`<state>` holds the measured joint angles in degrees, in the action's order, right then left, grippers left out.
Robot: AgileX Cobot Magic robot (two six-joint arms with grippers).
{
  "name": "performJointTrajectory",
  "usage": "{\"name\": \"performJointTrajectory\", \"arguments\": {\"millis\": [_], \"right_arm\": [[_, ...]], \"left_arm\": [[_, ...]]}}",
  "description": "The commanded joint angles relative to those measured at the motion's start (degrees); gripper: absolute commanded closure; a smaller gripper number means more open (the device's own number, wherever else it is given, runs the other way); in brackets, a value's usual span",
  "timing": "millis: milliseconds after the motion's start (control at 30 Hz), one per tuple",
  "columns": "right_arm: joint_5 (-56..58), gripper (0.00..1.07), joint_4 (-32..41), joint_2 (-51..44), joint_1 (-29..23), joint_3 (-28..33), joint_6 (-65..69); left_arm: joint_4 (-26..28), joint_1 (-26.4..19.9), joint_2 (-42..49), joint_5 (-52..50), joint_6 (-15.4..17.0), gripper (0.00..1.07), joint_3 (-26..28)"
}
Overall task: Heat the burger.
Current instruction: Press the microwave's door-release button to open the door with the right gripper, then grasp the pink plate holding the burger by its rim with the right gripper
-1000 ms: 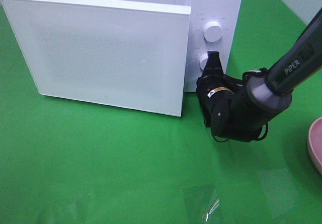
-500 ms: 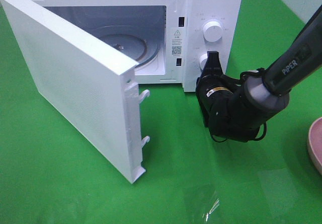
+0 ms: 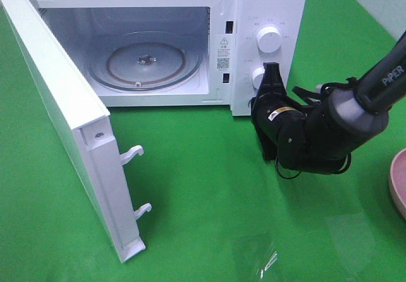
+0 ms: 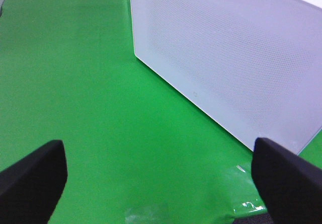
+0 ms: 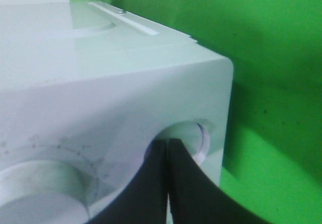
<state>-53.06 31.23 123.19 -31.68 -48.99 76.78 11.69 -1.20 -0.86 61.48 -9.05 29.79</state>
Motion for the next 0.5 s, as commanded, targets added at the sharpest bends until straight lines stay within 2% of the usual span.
{"name": "performJointTrajectory", "arguments": {"millis": [33, 200, 333, 500], "right_arm": [[1.9, 1.07, -4.4, -3.7, -0.4, 1.9, -0.2], [5.8, 1.07, -4.4, -6.1, -0.4, 3.8, -1.1], [14.2, 1.07, -4.4, -11.6, -0.4, 7.6, -8.7], [19.7, 1.07, -4.6, -14.7, -0.4, 9.1, -14.7]], "left_arm": [[0.1, 0.2, 0.2, -0.6, 0.5, 0.16, -0.1], [0.1, 0.2, 0.2, -0.6, 0.5, 0.16, -0.1], [0.1, 0.2, 0.2, -0.6, 0.5, 0.16, -0.1], [0.1, 0.2, 0.2, -0.6, 0.5, 0.16, -0.1]]}}
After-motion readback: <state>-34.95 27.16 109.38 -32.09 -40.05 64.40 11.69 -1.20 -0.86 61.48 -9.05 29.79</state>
